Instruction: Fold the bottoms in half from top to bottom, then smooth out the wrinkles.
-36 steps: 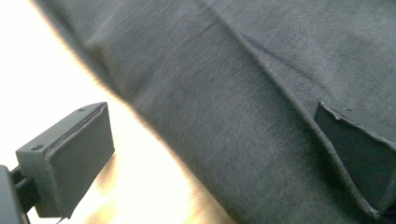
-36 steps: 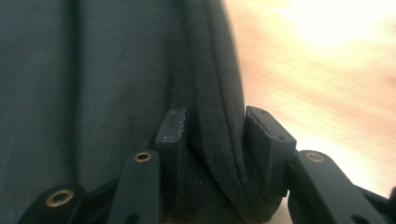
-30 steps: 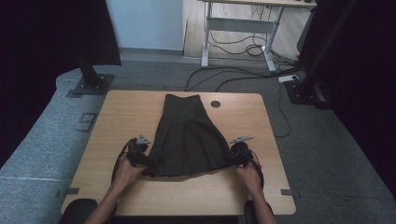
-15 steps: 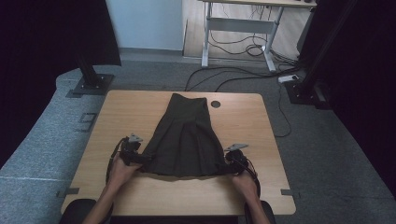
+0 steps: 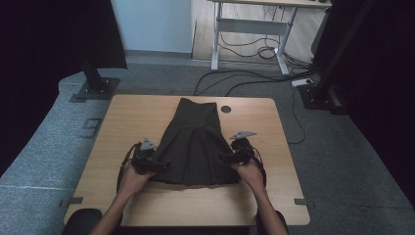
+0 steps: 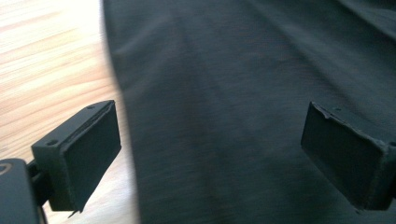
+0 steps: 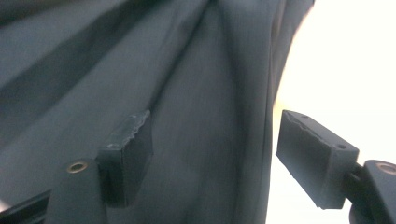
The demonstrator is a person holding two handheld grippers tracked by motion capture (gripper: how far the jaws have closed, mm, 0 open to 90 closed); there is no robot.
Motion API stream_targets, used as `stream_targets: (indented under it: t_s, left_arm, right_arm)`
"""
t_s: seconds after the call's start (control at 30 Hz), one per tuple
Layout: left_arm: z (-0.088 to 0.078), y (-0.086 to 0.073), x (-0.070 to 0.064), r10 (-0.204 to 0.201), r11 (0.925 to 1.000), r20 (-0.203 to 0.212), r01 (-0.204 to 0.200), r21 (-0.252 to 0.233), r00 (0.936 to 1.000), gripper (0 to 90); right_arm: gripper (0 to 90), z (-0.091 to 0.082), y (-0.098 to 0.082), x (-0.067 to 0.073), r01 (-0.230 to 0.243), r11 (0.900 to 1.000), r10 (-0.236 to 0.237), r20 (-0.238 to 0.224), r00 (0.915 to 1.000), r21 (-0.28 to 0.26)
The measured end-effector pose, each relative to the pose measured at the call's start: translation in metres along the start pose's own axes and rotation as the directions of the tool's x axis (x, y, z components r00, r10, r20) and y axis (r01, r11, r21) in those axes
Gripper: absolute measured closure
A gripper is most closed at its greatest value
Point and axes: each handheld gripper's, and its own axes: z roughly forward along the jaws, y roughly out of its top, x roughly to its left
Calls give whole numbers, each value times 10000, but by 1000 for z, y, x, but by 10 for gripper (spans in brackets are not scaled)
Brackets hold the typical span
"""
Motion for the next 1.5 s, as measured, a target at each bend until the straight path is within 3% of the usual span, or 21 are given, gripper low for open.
stream_targets:
  t_s: [0.17,0.3,0.43,0.6,0.7,0.83,1.03,1.1,1.27,1.33,1.4,1.5]
  left_arm:
    - [18,-7,-16,359,9975,-72,-354,618,9993,17]
    - [22,-10,-16,433,9967,-175,-420,691,9989,7]
    - [23,-13,-15,497,9956,-254,-475,801,9984,3]
    - [27,-15,-13,755,9927,-443,-709,978,9962,0]
    - [27,-16,-10,846,9924,-506,-796,934,9951,0]
    - [26,-17,-4,792,9928,-686,-724,959,9945,0]
    - [24,-17,21,397,9950,-1338,-269,960,9902,0]
    - [24,-17,31,374,9946,-1563,-215,1018,9870,0]
    - [30,-8,53,369,9943,-2040,-155,1054,9783,0]
    - [31,-4,58,411,9939,-2041,-190,1091,9781,0]
    - [26,-2,57,239,9924,-2078,19,1230,9779,0]
    - [8,-2,48,-126,9956,-2141,321,878,9767,9]
  right_arm:
    - [244,27,32,-6,87,9999,-91,354,9993,136]
    - [239,49,46,-14,-7,9992,-23,752,9972,394]
    - [236,68,46,-24,-60,9969,-33,1174,9931,785]
    - [223,83,33,-35,-75,9913,-116,1446,9894,1313]
    - [223,81,25,-37,-466,9947,341,1331,9905,918]
    - [224,73,17,-32,-371,9944,225,1454,9891,986]
    - [226,52,-6,-13,-326,9926,179,1244,9921,1167]
    - [226,42,-18,0,-386,9919,265,1006,9946,1208]
    - [231,24,-39,45,-33,9900,-64,683,9976,1408]
    - [246,19,-41,62,350,9838,-436,450,9980,1756]
    - [261,12,-38,67,620,9833,-678,286,9973,1710]
    - [250,-8,-19,57,520,9959,-538,233,9983,746]
